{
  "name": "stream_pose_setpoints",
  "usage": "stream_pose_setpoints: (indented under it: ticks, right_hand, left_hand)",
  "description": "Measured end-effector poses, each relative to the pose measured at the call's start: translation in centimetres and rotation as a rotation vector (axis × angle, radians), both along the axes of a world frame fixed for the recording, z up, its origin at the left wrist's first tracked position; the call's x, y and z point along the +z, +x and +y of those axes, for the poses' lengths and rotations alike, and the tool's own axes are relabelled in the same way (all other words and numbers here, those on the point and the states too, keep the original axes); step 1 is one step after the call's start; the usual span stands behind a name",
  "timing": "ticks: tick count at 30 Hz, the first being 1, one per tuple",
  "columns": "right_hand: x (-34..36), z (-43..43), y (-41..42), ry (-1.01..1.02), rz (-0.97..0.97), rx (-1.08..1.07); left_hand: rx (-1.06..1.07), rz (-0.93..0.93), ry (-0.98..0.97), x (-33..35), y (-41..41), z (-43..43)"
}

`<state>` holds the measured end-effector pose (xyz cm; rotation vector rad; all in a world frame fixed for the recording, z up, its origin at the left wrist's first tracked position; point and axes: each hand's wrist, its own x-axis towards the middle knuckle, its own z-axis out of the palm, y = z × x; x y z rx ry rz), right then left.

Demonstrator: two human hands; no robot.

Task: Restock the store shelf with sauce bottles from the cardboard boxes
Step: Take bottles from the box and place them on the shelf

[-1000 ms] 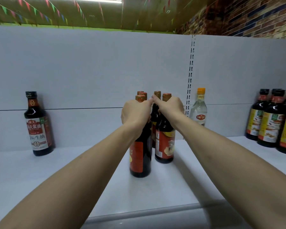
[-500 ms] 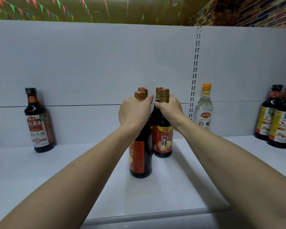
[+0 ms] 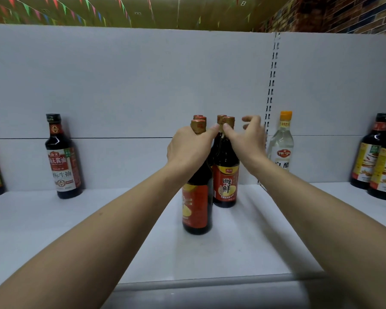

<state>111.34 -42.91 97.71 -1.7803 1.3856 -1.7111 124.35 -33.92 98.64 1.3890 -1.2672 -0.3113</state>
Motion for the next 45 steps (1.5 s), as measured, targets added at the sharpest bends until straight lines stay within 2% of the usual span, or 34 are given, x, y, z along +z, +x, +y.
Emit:
stream_pose_setpoints:
  ticks: [2, 4, 7, 10, 12, 17, 31, 45]
  right_hand:
    - [0.1, 1.4, -0.7, -0.111, 0.009, -0.003]
    - [-0.1, 2.8, -1.0, -0.128, -0.012, 0.120]
    - [-0.6, 4.3, -1.2, -0.028, -0.050, 0.413]
    - [-1.4, 5.3, -1.4, 0.118, 0.058, 0.658]
    - [-2.2, 5.5, -1.5, 0.226, 0.147, 0.743]
    - [-4.0, 5.5, -1.9, 0.302, 0.265, 0.719]
    - [-4.5, 4.6, -0.7, 0.266, 0.226, 0.682]
    - [-4.4, 5.0, -0.4, 0.253, 0.273, 0.610]
  left_hand:
    - [0.022, -0.108, 0.017, -0.1, -0.1, 0.3]
    - [0.059, -0.211, 0.033, -0.3, -0.4, 0.4]
    - [0.120, -0.313, 0.045, -0.4, -0.9, 0.5]
    - [0.171, -0.416, 0.021, -0.4, -1.1, 0.5]
    - [0.163, -0.435, 0.027, -0.3, -0.9, 0.3]
    - [0.126, -0.466, 0.051, -0.1, -0.3, -0.1]
    - [0.145, -0.546, 0.072, -0.2, 1.0, -1.3]
    - [0.193, -0.553, -0.033, -1.1, 1.3, -1.7]
